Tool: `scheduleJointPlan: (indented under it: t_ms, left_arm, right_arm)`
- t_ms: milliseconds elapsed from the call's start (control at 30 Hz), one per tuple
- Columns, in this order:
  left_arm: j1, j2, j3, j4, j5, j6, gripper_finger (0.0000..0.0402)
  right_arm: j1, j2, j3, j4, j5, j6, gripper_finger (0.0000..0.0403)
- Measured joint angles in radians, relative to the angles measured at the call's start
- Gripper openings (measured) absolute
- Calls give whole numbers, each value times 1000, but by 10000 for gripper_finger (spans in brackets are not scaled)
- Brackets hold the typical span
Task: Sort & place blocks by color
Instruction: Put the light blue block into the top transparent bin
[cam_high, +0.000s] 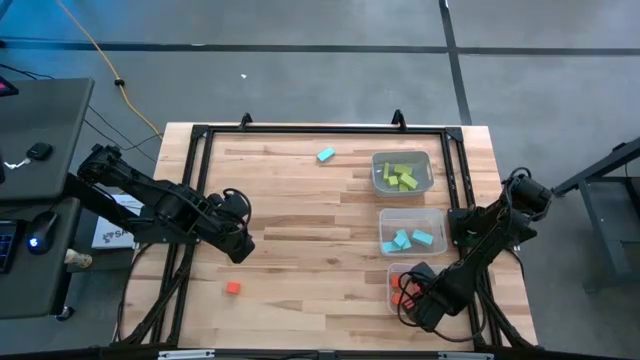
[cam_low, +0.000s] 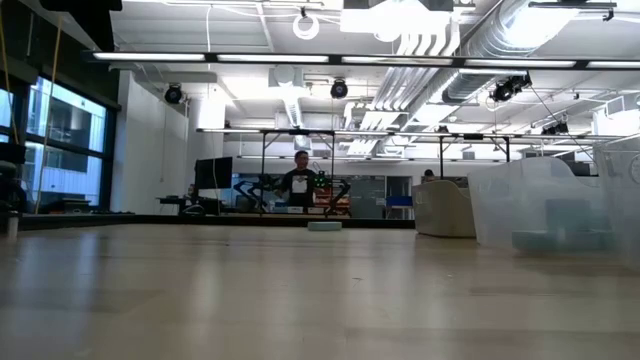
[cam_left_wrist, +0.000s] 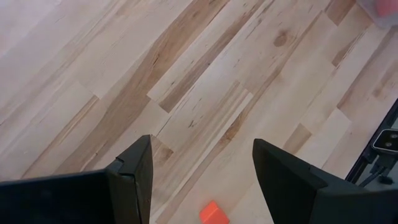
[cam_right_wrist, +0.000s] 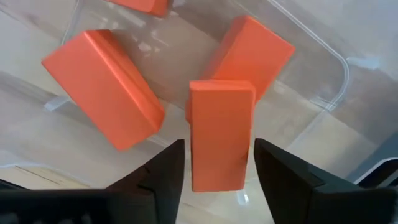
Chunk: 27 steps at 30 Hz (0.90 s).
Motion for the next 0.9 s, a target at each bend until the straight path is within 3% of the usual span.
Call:
scheduleJointPlan:
  t_ms: [200, 533, 900]
  left_arm:
    - [0, 0, 0, 0, 0, 3, 197]
    - [0, 0, 0, -1, -1, 3, 198]
    - [0, 0, 0, -2, -3, 2, 198]
  right_arm:
    - [0, 0, 4, -11, 1, -2, 202]
    - [1, 0, 86, -101, 21, 25, 204]
    - [1, 0, 206, -217, 191, 28, 204]
